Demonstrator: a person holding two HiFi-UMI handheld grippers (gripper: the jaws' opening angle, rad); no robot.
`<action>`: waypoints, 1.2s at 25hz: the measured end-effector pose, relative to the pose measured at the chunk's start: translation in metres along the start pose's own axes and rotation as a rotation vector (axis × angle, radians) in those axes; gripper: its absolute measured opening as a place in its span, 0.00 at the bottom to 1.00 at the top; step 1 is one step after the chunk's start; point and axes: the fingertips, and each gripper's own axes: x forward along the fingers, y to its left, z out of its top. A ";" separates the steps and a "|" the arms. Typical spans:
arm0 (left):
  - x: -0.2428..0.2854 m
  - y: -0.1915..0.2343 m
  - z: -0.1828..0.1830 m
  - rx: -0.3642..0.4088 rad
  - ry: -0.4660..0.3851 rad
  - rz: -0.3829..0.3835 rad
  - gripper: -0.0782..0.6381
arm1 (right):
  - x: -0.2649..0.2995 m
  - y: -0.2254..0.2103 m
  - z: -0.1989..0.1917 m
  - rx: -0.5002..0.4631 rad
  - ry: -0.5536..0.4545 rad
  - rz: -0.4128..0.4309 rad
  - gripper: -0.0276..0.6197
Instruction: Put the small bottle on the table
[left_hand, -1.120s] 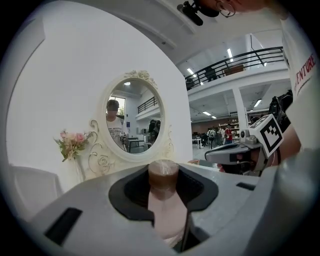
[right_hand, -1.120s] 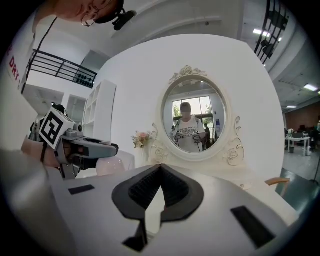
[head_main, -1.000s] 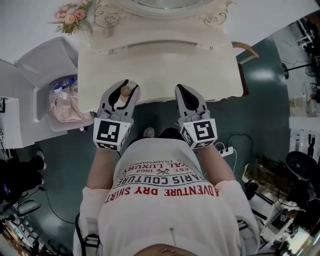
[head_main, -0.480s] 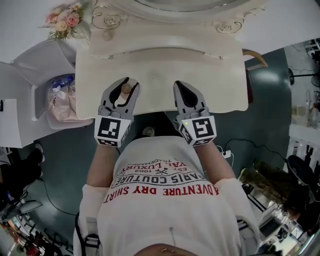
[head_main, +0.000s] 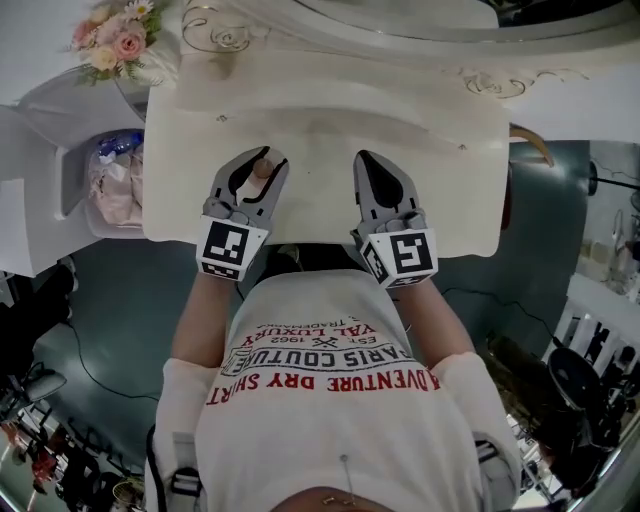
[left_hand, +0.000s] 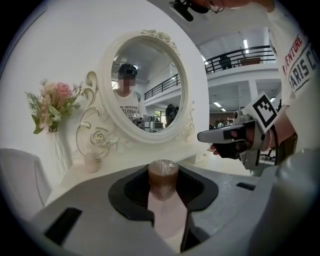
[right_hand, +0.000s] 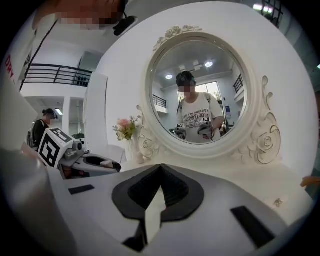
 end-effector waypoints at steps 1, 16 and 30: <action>0.005 0.002 -0.005 -0.005 0.007 -0.001 0.29 | 0.005 -0.001 -0.002 -0.006 0.002 0.008 0.04; 0.058 0.004 -0.068 -0.026 0.047 -0.064 0.29 | 0.043 -0.022 -0.036 -0.086 0.044 0.051 0.04; 0.065 0.000 -0.083 -0.015 0.049 -0.090 0.29 | 0.035 -0.030 -0.059 -0.067 0.086 0.038 0.04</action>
